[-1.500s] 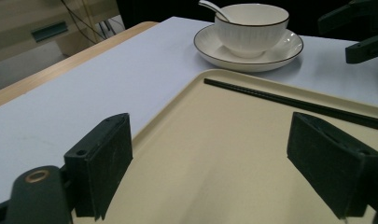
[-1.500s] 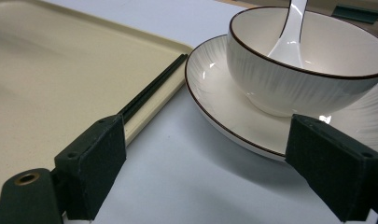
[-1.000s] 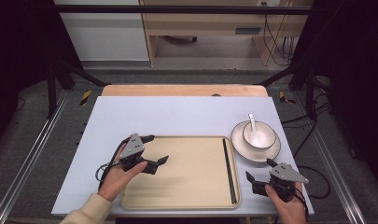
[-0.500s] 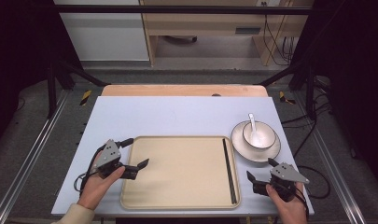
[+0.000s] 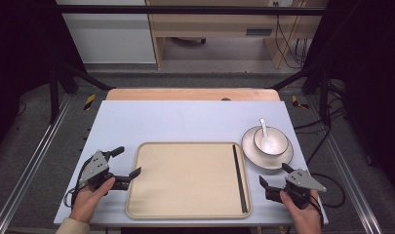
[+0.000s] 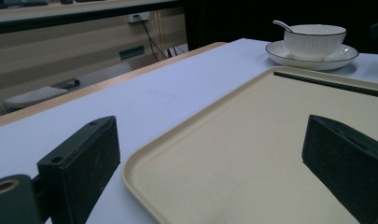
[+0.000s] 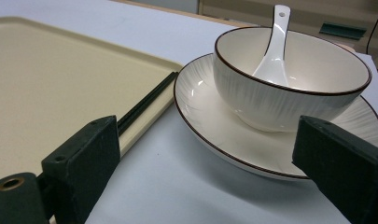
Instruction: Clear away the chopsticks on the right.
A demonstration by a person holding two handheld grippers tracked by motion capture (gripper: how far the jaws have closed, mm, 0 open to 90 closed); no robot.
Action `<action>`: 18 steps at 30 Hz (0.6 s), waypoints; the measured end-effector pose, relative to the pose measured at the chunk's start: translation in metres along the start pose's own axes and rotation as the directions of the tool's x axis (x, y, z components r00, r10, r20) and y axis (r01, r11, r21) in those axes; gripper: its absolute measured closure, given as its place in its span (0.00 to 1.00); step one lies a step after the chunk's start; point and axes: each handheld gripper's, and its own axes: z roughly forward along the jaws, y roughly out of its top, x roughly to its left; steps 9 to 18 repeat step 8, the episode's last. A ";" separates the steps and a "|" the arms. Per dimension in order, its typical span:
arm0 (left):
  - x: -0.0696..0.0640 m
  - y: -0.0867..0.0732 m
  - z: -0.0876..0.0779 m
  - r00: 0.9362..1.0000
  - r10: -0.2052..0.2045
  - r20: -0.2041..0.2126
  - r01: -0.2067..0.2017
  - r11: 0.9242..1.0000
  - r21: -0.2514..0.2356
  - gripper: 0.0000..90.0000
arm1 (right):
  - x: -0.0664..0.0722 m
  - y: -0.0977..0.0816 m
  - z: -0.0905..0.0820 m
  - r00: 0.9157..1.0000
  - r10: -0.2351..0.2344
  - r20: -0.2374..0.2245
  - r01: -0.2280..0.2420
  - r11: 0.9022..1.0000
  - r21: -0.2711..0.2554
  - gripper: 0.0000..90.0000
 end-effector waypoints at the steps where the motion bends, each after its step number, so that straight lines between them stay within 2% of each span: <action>1: 0.000 -0.002 -0.003 1.000 -0.008 0.000 0.008 1.000 -0.006 0.04 | -0.001 0.000 -0.001 1.000 0.005 -0.002 -0.005 1.000 -0.005 0.08; 5: 0.001 -0.013 -0.007 1.000 -0.030 0.003 0.030 1.000 0.006 0.03 | 0.000 -0.001 0.001 1.000 0.020 -0.020 -0.020 1.000 0.003 0.07; 18: 0.000 -0.013 -0.007 1.000 -0.026 -0.001 0.026 1.000 0.013 0.03 | 0.003 0.002 0.001 0.999 0.030 -0.021 -0.030 1.000 0.000 0.07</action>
